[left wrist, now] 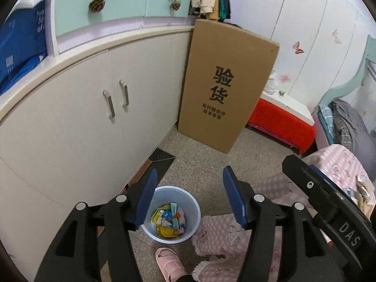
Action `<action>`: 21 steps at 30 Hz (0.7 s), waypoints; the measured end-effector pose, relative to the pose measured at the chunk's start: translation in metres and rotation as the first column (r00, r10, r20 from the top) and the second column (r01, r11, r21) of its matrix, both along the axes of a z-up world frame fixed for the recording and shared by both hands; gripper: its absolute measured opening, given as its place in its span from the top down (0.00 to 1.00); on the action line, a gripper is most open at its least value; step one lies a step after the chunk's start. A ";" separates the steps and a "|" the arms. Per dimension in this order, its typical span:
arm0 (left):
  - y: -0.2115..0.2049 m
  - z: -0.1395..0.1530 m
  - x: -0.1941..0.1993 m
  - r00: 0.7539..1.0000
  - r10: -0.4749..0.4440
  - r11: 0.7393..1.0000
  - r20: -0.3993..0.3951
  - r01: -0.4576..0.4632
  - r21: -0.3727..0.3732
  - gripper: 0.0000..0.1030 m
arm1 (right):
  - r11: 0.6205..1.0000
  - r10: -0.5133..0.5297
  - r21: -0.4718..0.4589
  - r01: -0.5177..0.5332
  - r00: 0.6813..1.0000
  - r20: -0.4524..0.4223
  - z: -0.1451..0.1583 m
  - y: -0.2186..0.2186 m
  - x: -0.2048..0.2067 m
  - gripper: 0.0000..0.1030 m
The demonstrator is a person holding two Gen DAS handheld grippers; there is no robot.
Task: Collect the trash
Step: 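Move both grippers back over the table toward the remaining trash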
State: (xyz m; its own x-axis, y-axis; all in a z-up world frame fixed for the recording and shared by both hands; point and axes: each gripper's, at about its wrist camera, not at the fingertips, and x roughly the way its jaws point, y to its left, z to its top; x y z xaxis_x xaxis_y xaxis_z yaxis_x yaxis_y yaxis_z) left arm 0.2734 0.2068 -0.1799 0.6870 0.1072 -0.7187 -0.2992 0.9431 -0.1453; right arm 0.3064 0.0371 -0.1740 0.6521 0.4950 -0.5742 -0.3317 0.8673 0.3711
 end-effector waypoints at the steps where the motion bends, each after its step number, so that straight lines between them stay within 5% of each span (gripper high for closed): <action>1: -0.004 0.004 -0.003 1.000 -0.004 1.000 0.007 0.004 0.001 0.42 | 1.000 -0.005 0.004 0.005 1.000 0.007 0.006 -0.006 -0.005 0.31; 14: -0.090 0.052 -0.044 0.988 -0.135 0.991 0.081 0.132 0.035 0.37 | 0.989 -0.140 0.052 0.137 0.989 0.047 0.049 -0.110 -0.060 0.29; 21: -0.165 0.058 -0.049 0.961 -0.270 0.962 0.065 0.266 0.058 0.35 | 0.963 -0.267 0.059 0.264 0.963 0.043 0.052 -0.193 -0.082 0.29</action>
